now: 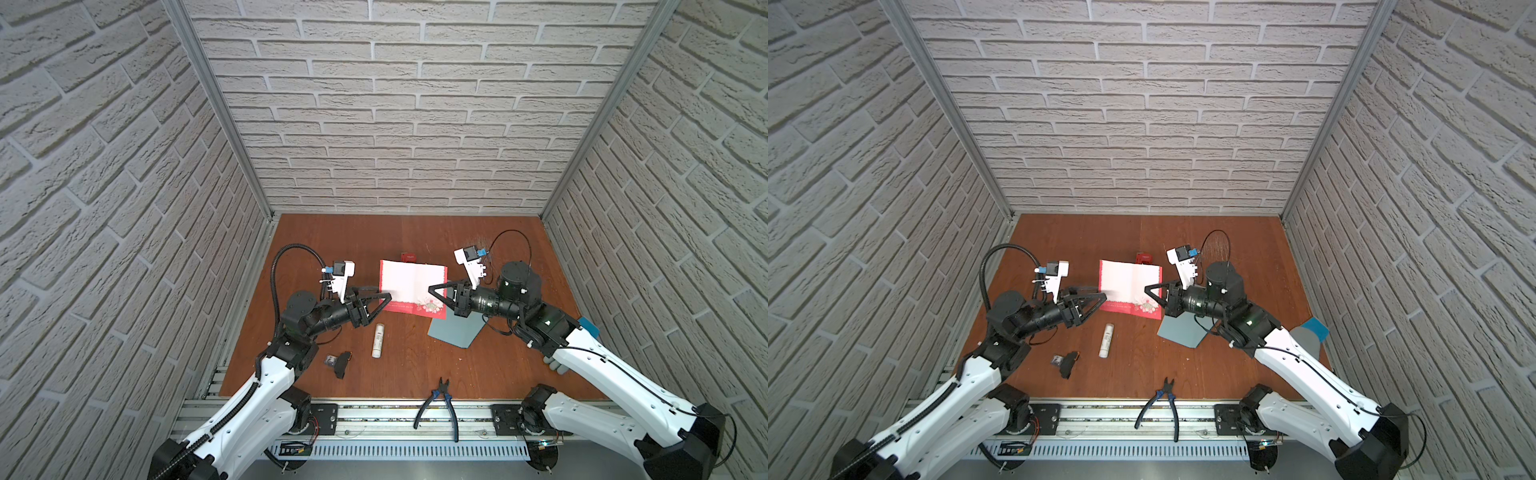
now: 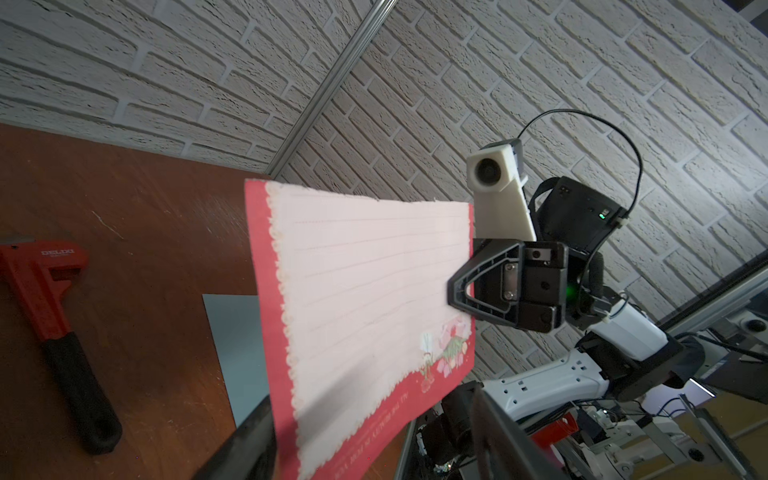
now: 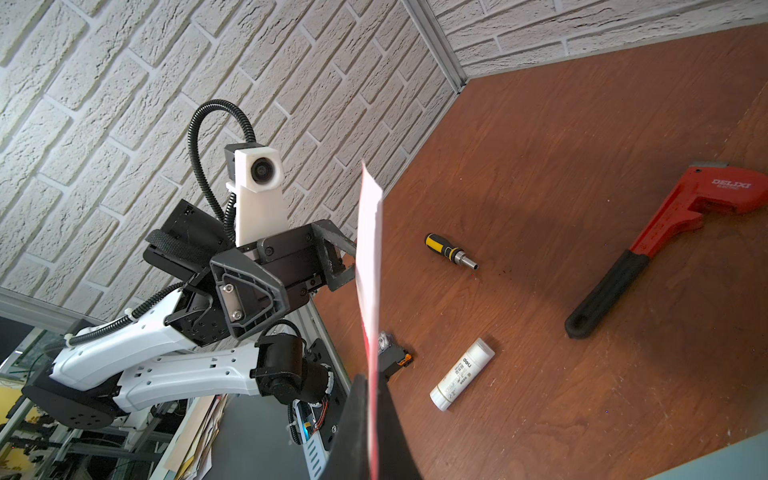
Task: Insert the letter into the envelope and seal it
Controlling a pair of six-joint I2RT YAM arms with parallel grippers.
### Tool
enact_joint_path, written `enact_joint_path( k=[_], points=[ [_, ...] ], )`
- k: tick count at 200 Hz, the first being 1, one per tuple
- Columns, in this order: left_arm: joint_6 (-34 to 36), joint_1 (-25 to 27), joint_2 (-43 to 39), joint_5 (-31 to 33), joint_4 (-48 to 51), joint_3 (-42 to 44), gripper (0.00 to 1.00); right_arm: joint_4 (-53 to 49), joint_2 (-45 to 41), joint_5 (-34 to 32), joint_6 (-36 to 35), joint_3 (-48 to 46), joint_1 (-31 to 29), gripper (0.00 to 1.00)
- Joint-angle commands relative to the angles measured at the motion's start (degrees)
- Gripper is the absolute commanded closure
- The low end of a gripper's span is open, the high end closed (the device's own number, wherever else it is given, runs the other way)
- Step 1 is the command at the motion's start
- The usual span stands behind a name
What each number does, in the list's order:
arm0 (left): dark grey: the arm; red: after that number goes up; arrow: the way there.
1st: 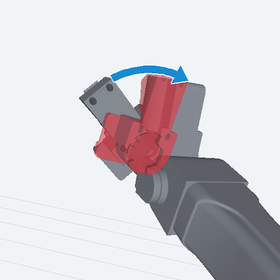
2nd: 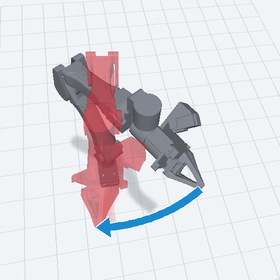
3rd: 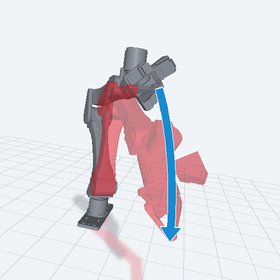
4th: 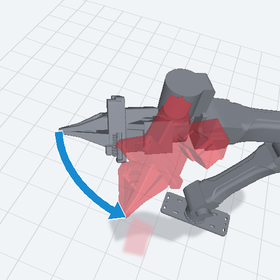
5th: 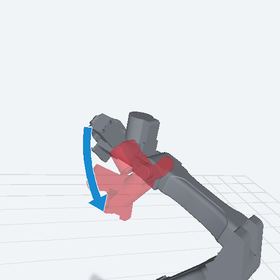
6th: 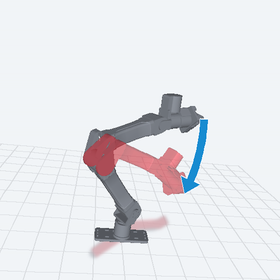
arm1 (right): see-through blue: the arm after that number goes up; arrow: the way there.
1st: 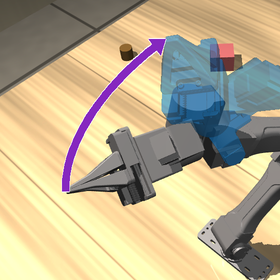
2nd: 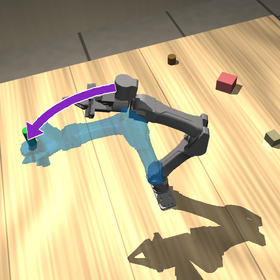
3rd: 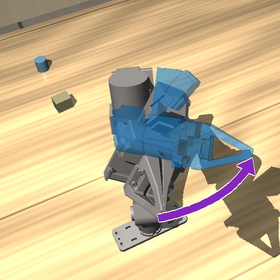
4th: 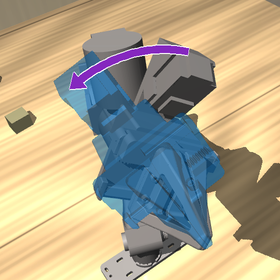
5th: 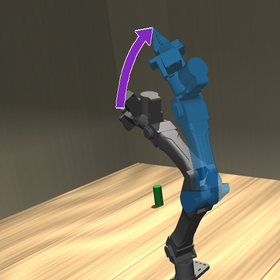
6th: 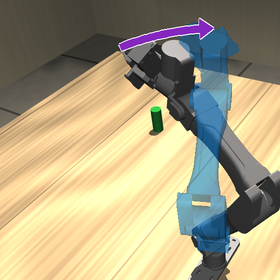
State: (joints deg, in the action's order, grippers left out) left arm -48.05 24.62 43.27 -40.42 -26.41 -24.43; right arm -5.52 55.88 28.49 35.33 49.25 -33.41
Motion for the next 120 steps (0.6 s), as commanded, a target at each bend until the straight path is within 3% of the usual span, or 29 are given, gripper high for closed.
enact_joint_path(
  k=[1, 38, 92, 120],
  points=[
    [5.9, -1.0, -4.8, 5.4, 8.0, -2.3, 0.3, 0.5, -1.7, -0.3, -0.7, 2.0, 0.1, 0.94],
    [8.8, -5.1, -5.3, 10.1, 17.9, -3.8, 0.38, -0.1, -2.8, 0.9, 0.1, 2.9, 0.1, 0.94],
    [8.0, -6.1, 3.1, 9.8, 14.7, -3.6, 0.47, 5.0, -1.1, 6.5, 4.0, 3.5, -2.2, 0.94],
    [5.1, -6.0, 5.6, 4.5, 6.3, -2.9, 0.48, 5.1, -0.1, 7.6, 3.4, 4.3, -3.1, 0.94]
  ],
)
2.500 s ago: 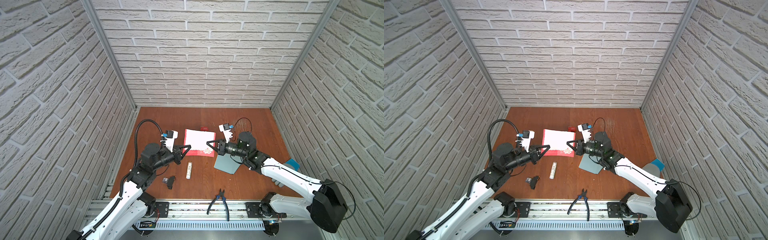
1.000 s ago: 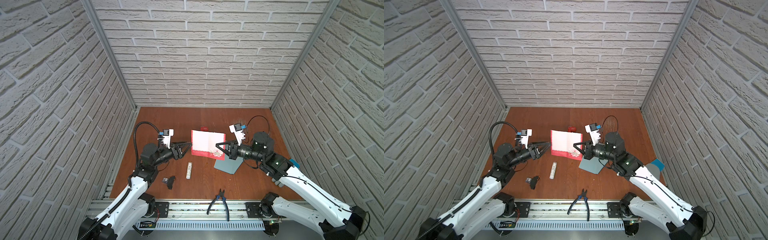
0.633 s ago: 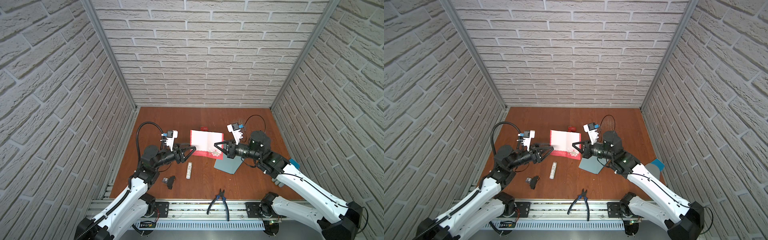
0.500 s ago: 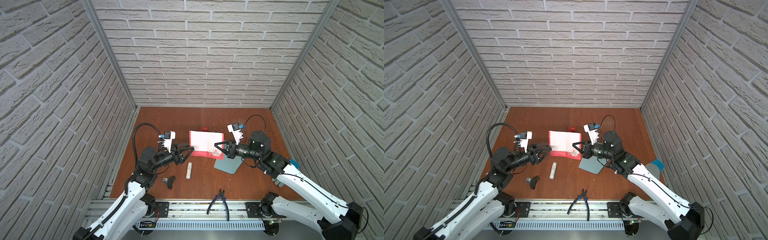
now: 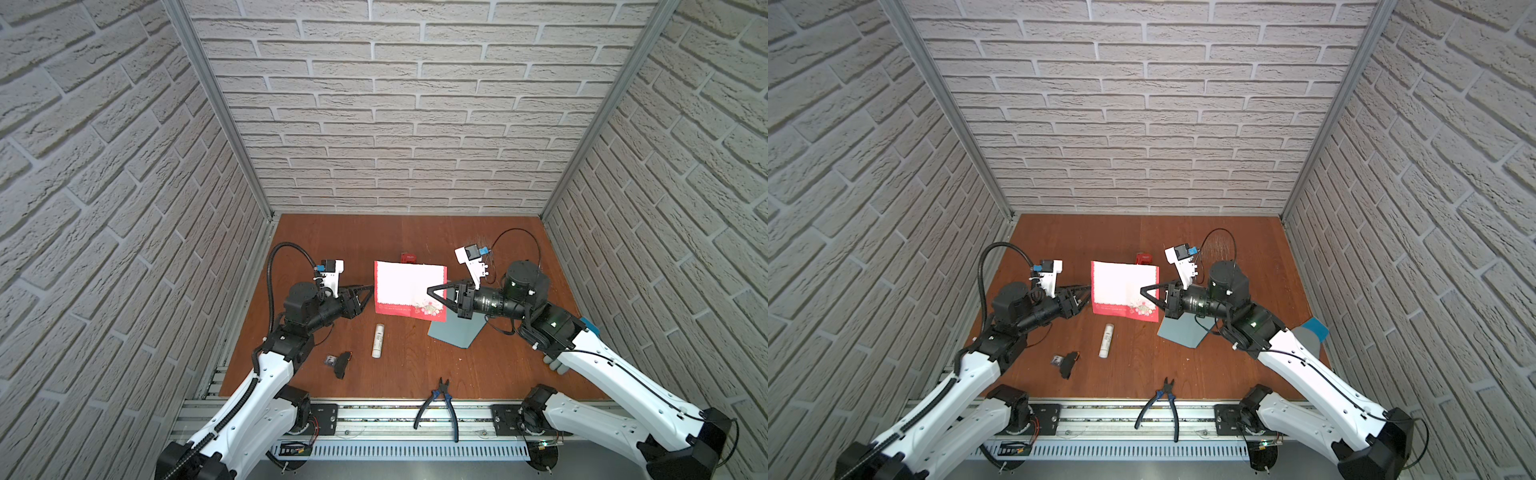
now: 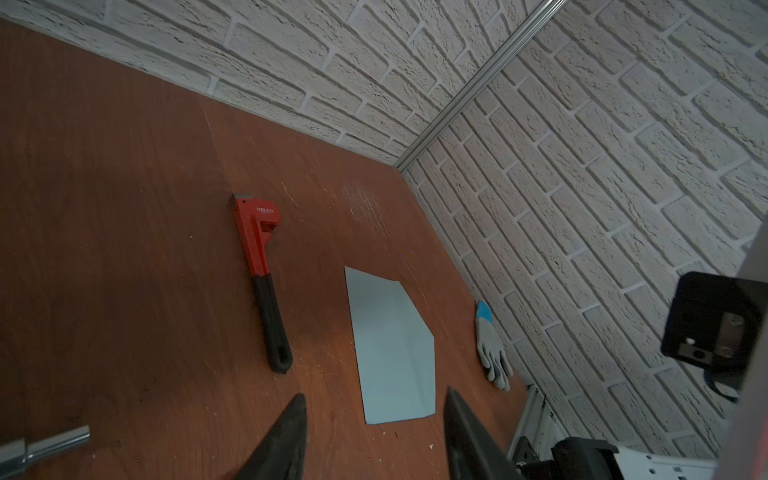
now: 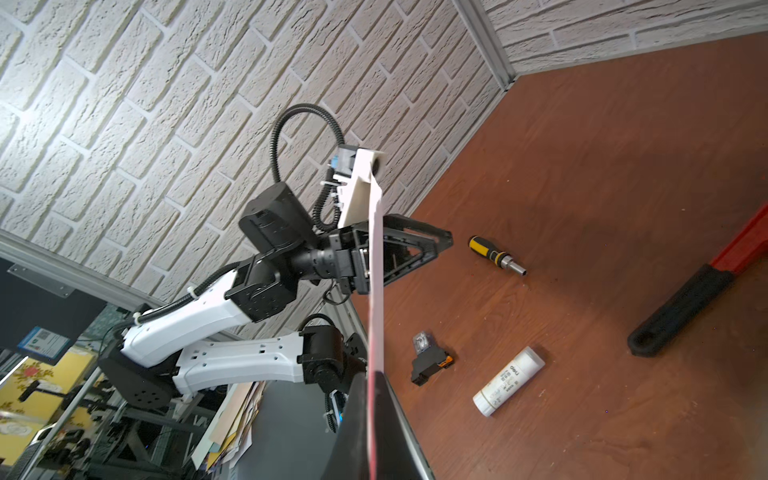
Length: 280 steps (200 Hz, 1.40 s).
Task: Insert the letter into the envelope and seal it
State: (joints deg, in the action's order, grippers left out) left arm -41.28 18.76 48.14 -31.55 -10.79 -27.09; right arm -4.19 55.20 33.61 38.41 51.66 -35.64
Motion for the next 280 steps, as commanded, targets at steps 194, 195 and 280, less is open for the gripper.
enact_joint_path(
  k=[194, 195, 280],
  points=[
    [-7.0, 10.3, -1.7, -12.5, -32.5, 3.0, 0.26, 4.2, 5.3, -2.2, -2.6, -0.5, -1.0, 0.94],
    [-7.0, 10.3, -1.7, -12.5, -32.5, 3.0, 0.26, 4.2, 5.3, -2.2, -2.6, -0.5, -1.0, 0.94],
    [-7.1, 12.2, -0.7, -12.1, -34.8, 3.4, 0.24, 4.8, 7.0, -1.9, -1.2, -0.6, -1.0, 0.94]
  ],
)
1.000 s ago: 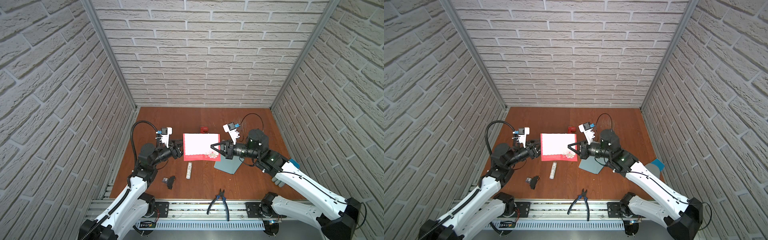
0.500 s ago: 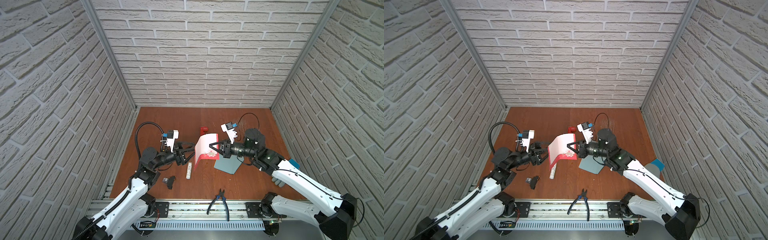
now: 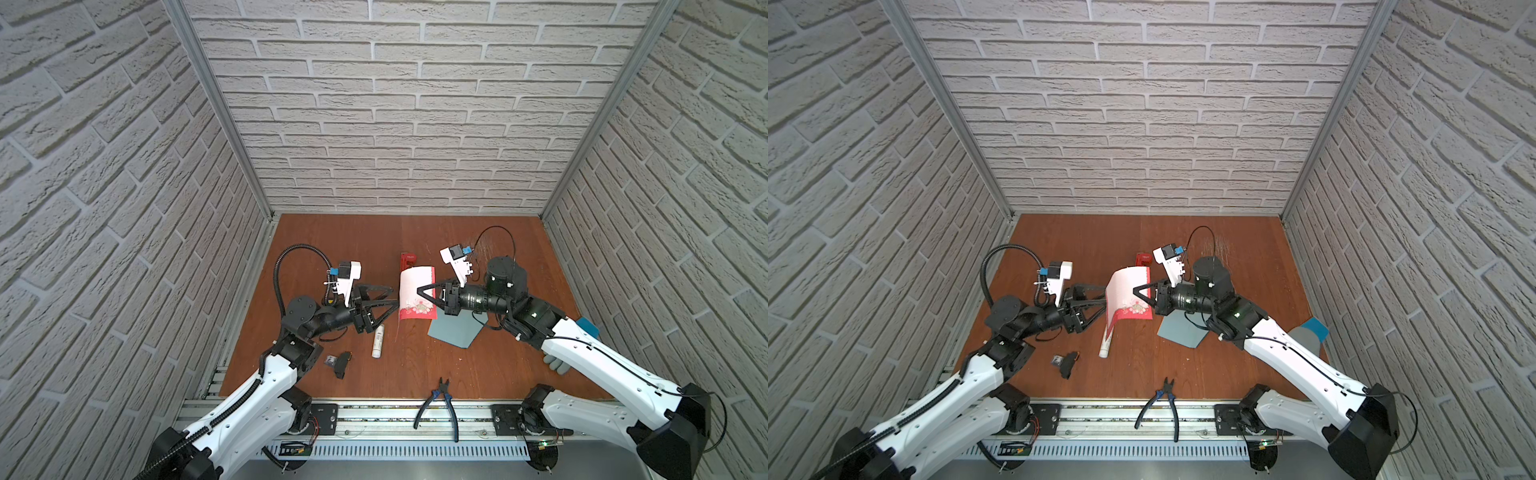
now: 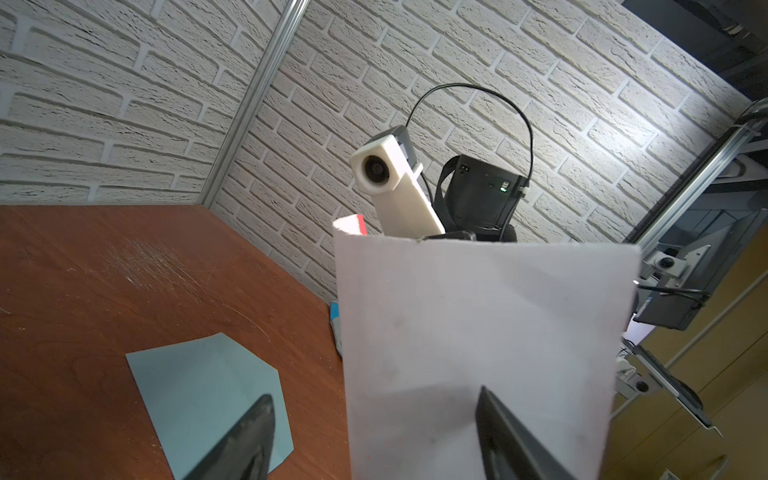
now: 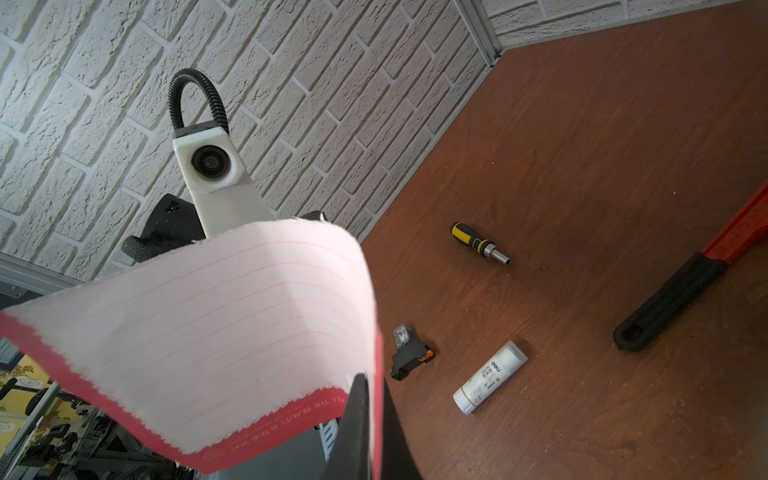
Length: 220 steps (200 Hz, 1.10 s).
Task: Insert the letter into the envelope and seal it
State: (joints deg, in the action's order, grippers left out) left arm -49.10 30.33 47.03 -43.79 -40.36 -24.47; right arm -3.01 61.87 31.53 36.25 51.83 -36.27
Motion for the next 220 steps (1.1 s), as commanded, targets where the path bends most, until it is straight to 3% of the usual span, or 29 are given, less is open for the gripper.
enact_joint_path(
  k=[1, 62, 220],
  points=[
    [0.8, 0.6, 0.5, 0.2, -5.2, 0.7, 0.24, 3.6, 0.3, 0.2, 1.0, -0.8, -0.4, 0.94],
    [1.0, 1.2, 3.4, 0.6, -7.5, 0.5, 0.27, 4.3, 1.0, 1.3, 0.9, -0.6, -0.9, 0.94],
    [-0.8, 2.2, 7.5, 0.3, -12.5, 0.1, 0.56, 7.1, 2.3, 3.6, 1.1, -0.6, -2.5, 0.94]
  ],
)
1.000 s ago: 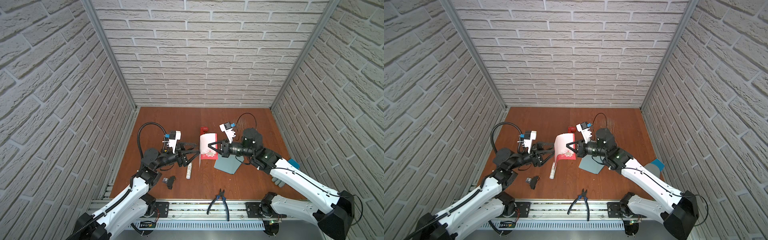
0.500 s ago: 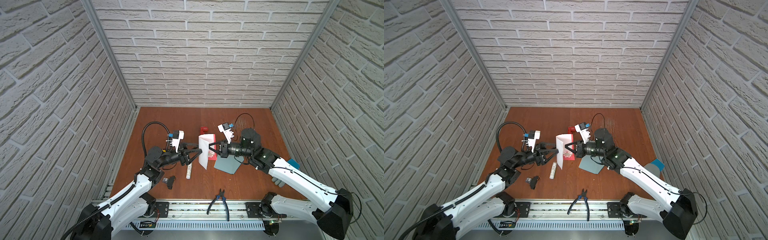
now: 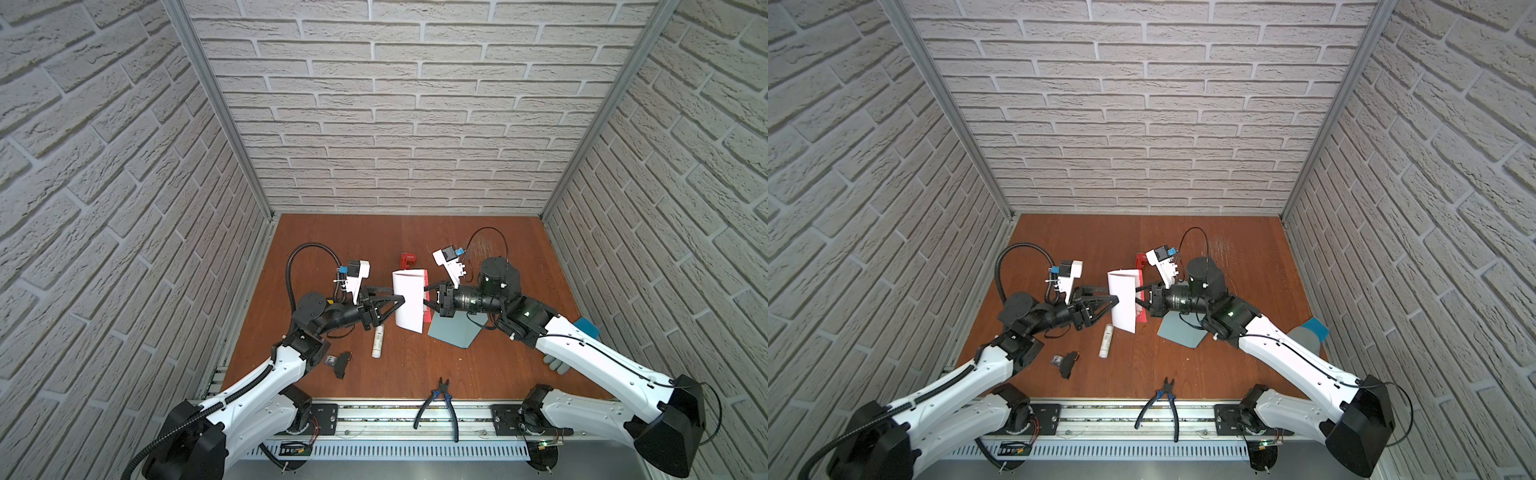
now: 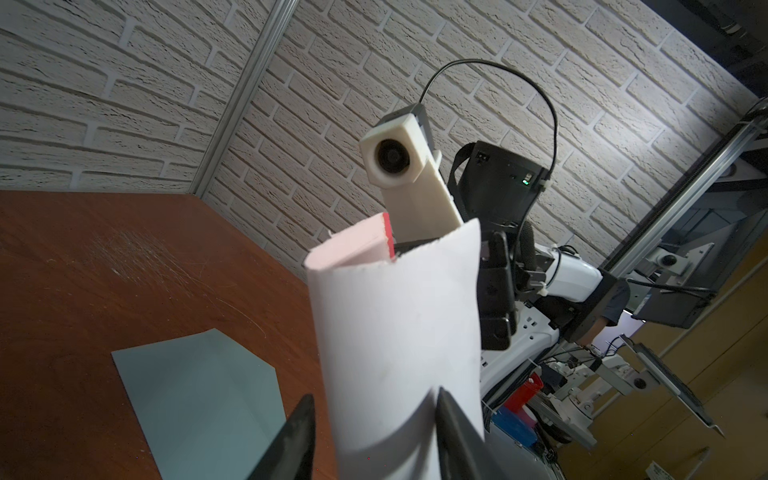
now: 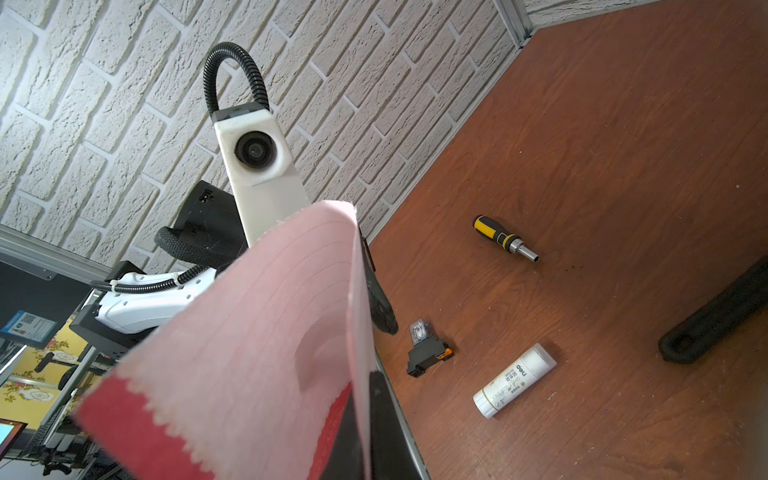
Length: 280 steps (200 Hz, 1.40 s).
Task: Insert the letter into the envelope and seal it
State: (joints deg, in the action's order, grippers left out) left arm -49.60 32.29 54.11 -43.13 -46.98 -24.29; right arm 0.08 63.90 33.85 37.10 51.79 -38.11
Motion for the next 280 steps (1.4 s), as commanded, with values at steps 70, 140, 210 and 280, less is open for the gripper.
enact_joint_path(
  k=[70, 140, 210, 280],
  points=[
    [-1.5, 0.3, 1.2, -0.6, -8.2, 0.0, 0.66, 3.7, 0.4, 1.5, -0.2, -0.2, -1.0, 0.94],
    [-1.2, 0.3, 0.3, -2.1, -6.6, -0.1, 0.73, 2.6, -0.4, 0.8, -1.1, 0.0, -1.0, 0.94],
    [0.5, 0.4, -0.8, -4.3, -1.5, -1.1, 0.69, 3.4, -0.1, 1.4, -0.6, 0.2, -1.1, 0.94],
    [0.1, 0.5, 0.2, -3.5, -2.6, -1.5, 0.76, 3.4, 0.3, 1.9, -0.6, 0.8, -1.3, 0.93]
  ],
)
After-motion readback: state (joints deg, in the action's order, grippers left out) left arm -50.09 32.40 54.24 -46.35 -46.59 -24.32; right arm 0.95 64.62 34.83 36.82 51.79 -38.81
